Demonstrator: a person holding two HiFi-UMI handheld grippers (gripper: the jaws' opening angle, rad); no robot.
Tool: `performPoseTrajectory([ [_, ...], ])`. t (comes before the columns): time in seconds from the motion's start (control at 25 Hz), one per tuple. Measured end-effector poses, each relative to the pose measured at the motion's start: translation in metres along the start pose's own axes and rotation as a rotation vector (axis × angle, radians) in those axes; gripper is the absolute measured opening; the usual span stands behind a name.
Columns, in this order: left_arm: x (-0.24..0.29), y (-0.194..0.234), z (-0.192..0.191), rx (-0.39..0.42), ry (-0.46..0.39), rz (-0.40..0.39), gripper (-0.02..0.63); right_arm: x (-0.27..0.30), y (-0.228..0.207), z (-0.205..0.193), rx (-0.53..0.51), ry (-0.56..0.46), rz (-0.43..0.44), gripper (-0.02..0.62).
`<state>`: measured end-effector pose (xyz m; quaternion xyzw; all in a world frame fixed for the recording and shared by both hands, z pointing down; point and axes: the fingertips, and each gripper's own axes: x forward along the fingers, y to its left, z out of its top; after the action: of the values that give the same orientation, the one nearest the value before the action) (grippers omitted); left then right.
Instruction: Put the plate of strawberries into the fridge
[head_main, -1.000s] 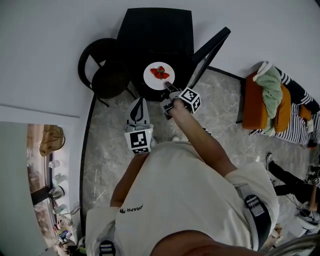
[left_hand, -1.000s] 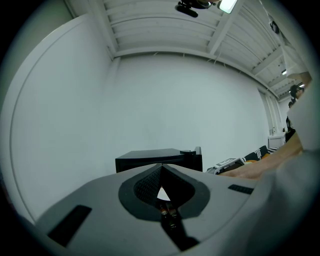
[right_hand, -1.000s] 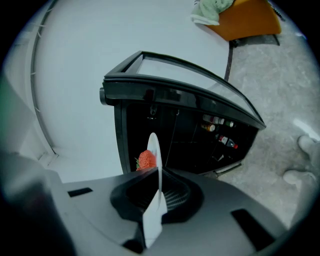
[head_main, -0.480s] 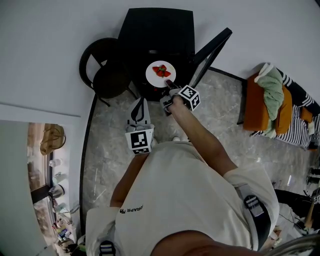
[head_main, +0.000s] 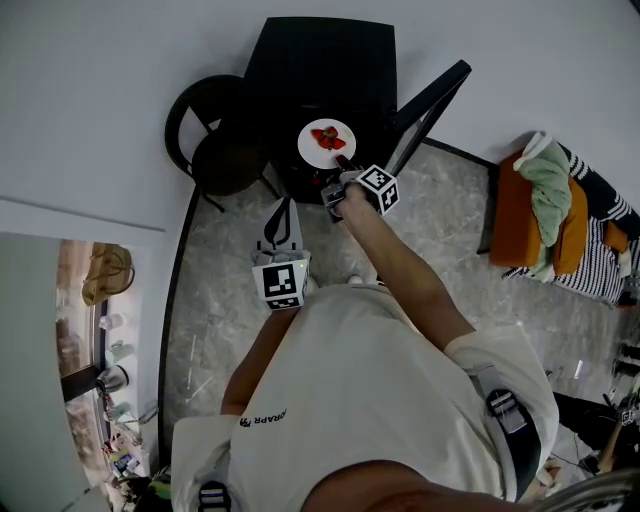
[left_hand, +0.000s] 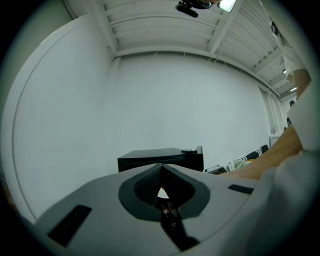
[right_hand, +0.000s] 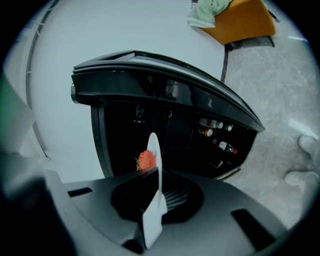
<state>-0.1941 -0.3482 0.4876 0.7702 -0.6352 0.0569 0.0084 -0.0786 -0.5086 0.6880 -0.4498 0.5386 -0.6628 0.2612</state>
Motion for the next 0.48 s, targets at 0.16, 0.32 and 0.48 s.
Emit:
performPoseTrajectory([
  [0.16, -0.002, -0.001, 0.001, 0.001, -0.001, -0.003, 0.002, 0.007, 0.0, 0.004, -0.021, -0.01, -0.013, 0.02],
  [0.32, -0.001, -0.001, 0.002, 0.005, -0.002, -0.002, 0.002, 0.012, -0.005, 0.009, -0.028, -0.018, -0.012, 0.02],
  [0.48, 0.001, 0.002, 0.001, 0.004, 0.002, -0.002, 0.002, 0.018, -0.007, 0.009, -0.015, -0.016, -0.008, 0.02],
])
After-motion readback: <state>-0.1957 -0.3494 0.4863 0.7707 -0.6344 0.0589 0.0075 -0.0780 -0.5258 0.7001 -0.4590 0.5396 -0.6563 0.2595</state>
